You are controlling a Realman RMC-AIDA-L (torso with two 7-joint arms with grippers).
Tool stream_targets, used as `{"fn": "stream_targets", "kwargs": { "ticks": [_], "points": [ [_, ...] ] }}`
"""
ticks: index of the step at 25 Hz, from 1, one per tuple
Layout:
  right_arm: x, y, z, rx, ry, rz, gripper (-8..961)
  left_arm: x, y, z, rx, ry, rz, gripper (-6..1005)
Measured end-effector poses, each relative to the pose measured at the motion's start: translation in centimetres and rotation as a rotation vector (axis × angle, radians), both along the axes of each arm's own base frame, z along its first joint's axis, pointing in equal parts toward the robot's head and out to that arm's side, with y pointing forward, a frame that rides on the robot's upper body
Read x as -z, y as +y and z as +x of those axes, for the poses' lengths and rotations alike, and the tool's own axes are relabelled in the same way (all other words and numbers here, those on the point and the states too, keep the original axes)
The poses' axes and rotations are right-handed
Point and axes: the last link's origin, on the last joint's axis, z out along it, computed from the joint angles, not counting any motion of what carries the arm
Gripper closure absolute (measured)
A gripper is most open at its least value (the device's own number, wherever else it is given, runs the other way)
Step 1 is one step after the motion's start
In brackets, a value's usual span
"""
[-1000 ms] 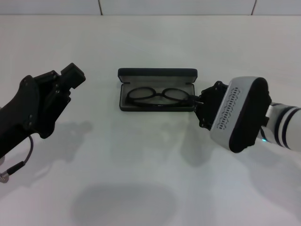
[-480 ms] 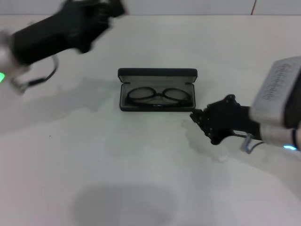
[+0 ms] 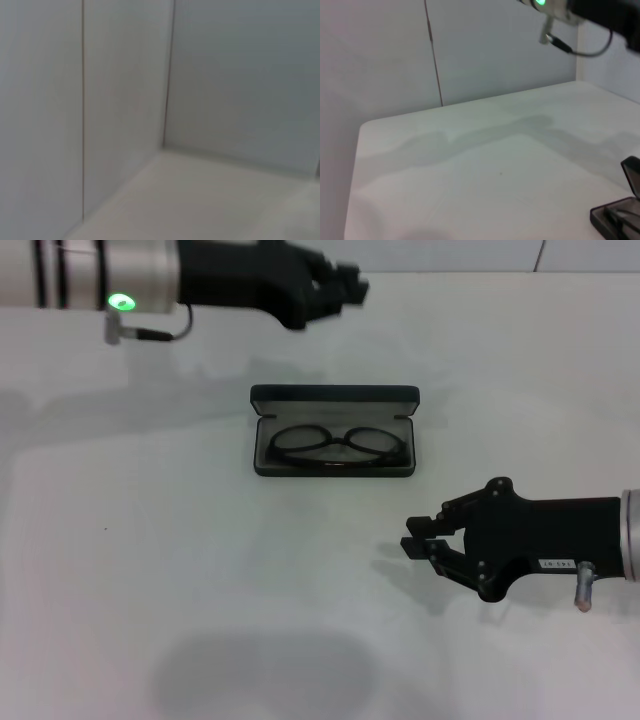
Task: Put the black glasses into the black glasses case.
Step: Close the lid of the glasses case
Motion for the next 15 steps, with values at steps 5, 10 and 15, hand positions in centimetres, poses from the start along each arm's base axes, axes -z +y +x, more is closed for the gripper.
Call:
{"fn": "stream_targets", "kwargs": {
  "ticks": [5, 10, 15],
  "points": [
    [0.1, -0.1, 0.3, 0.006, -0.004, -0.001, 794, 2.8, 0.3, -0.9, -0.054, 0.152, -0.007, 804],
    [0.4, 0.0, 0.5, 0.009, 0.0, -0.005, 789, 3.9, 0.2, -1.3, -0.075, 0.185, 0.0, 807],
    [0.4, 0.1, 0.7, 0.02, 0.001, -0.002, 784, 4.9, -0.3, -1.8, -0.087, 0.221, -0.019, 811]
  ]
}}
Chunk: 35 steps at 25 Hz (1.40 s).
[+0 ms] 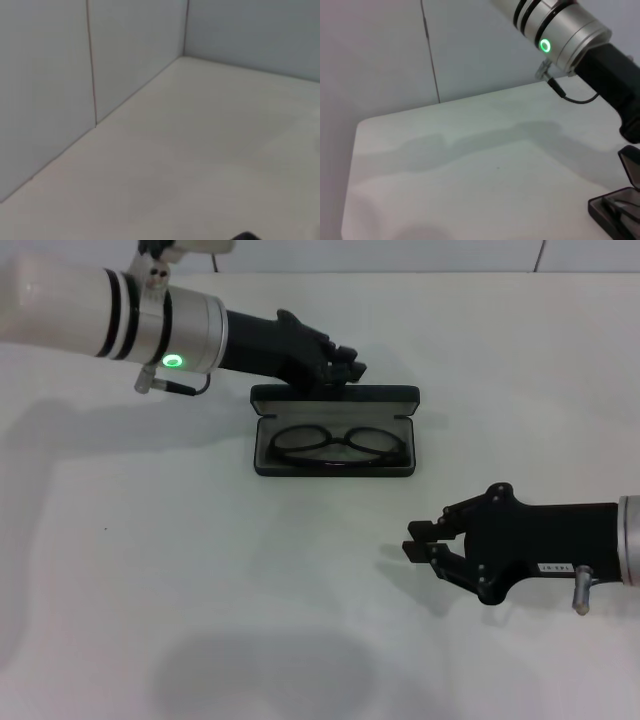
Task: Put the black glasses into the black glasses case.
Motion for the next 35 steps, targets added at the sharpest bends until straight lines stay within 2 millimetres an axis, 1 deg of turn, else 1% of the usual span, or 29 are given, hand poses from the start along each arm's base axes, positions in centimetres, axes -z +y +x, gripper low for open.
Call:
{"fn": "stream_targets", "kwargs": {
  "ticks": [6, 20, 26, 27, 31, 35],
  "points": [
    [0.2, 0.0, 0.3, 0.012, -0.004, 0.004, 777, 0.8, 0.0, -0.2, -0.015, 0.03, 0.008, 815],
    [0.4, 0.5, 0.5, 0.03, 0.008, 0.005, 763, 1.4, -0.4, -0.9, -0.029, 0.056, -0.016, 816],
    [0.5, 0.7, 0.4, 0.029, 0.006, 0.01, 756, 1.6, -1.0, -1.1, -0.025, 0.061, -0.053, 816],
    [0.5, 0.7, 0.4, 0.029, 0.006, 0.012, 755, 1.9, -1.4, -1.4, -0.024, 0.073, -0.073, 816],
    [0.5, 0.8, 0.4, 0.029, 0.006, 0.016, 751, 2.4, -2.0, -1.9, -0.032, 0.087, -0.096, 816],
    [0.5, 0.8, 0.4, 0.029, 0.005, 0.017, 747, 3.0, -2.5, -2.0, -0.033, 0.087, -0.123, 815]
  ]
}}
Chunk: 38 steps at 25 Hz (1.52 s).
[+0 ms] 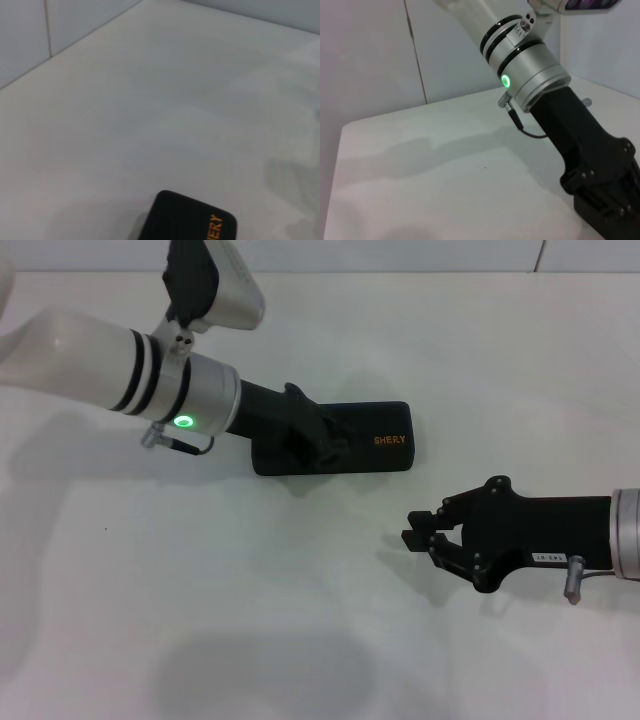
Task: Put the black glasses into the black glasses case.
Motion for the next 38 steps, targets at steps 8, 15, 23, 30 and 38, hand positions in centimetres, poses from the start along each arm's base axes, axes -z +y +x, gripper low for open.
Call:
{"fn": "stream_targets", "kwargs": {
  "ticks": [8, 15, 23, 30, 38],
  "points": [
    [-0.4, 0.1, 0.6, 0.002, 0.005, -0.004, 738, -1.7, -2.1, 3.3, 0.107, -0.154, -0.047, 791],
    [-2.7, -0.4, 0.8, -0.104, 0.235, 0.002, 731, -9.5, -7.4, 2.1, 0.246, -0.565, 0.008, 766],
    [-7.1, -0.2, 0.1, -0.171, 0.54, 0.012, 368, -14.1, -12.5, -3.0, 0.312, -0.713, 0.193, 601],
    [-6.6, 0.6, -2.3, -0.224, 0.524, -0.118, 171, -14.1, -14.1, -5.2, 0.206, -0.731, 0.039, 335],
    [-5.9, 0.9, -2.9, -0.223, 0.512, -0.188, 141, -14.0, -14.4, -5.8, 0.177, -0.717, 0.035, 302]
  ]
}}
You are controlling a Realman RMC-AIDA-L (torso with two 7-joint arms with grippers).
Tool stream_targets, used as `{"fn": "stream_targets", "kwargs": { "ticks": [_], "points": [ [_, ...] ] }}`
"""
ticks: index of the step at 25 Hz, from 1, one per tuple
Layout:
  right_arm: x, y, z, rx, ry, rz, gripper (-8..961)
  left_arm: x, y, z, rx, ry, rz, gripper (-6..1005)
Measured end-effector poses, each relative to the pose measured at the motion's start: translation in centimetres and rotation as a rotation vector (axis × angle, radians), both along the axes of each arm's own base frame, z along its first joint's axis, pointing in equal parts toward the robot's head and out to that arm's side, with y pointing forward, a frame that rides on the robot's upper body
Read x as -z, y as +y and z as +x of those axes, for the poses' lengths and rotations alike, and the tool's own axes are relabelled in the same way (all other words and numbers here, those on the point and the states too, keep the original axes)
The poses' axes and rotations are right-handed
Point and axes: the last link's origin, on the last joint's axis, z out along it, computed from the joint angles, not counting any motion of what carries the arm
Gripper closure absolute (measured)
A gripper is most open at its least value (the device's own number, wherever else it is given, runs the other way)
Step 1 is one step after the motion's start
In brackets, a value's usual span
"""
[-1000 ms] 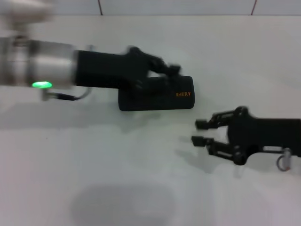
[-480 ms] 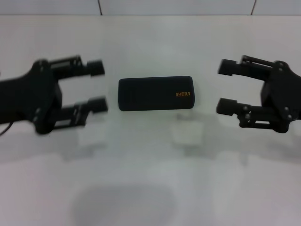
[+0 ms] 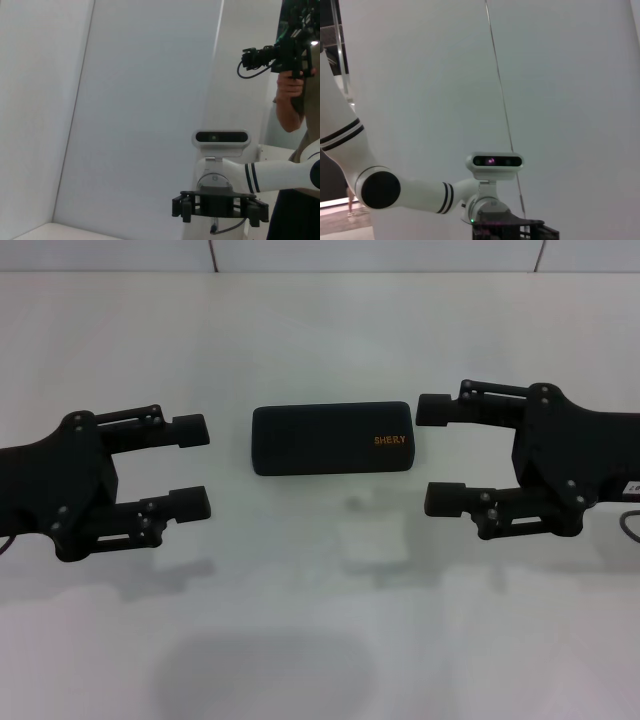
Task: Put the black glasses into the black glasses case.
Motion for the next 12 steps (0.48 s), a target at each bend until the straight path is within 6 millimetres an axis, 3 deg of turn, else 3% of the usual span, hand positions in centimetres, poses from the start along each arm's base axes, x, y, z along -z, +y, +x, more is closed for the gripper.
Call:
{"fn": "stream_targets", "kwargs": {
  "ticks": [12],
  "points": [
    [0.19, -0.11, 0.01, -0.003, 0.004, -0.008, 135, 0.13, 0.07, -0.03, -0.001, -0.006, 0.012, 303]
  ]
}}
